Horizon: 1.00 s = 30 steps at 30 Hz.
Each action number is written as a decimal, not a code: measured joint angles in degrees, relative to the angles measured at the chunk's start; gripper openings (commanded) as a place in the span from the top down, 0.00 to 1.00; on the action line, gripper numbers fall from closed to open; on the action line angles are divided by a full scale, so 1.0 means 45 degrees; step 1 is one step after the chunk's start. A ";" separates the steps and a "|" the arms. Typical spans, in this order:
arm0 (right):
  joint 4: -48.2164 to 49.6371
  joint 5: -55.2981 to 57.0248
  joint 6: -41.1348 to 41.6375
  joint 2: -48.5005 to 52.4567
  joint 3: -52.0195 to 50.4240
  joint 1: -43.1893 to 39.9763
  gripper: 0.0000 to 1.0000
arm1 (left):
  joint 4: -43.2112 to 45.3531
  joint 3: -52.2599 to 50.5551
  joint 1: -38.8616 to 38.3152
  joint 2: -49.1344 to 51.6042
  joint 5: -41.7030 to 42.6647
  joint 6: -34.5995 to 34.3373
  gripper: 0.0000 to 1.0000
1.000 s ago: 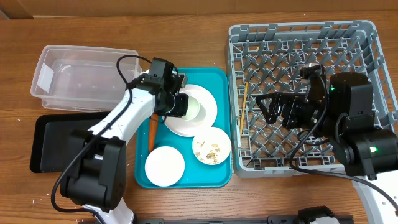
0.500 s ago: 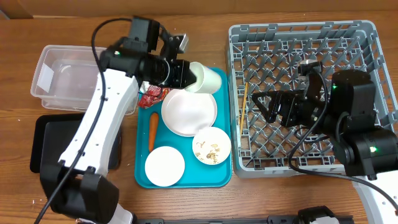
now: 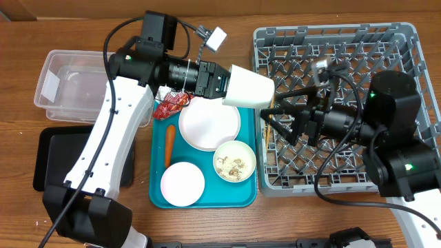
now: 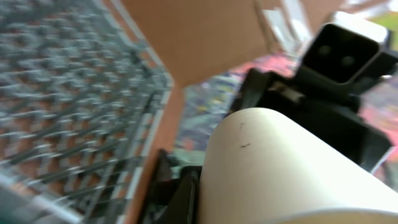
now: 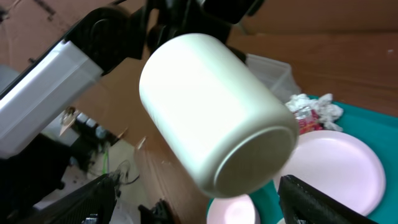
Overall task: Sort waste into correct bins and load items into the dishwasher
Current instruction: 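Grasp the held white cup with the right gripper from the left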
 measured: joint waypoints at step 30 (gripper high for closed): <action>0.0903 0.0112 -0.0767 0.1180 0.0131 0.0782 0.00 | 0.0121 0.0000 -0.1010 0.0151 0.1428 -0.0102 0.96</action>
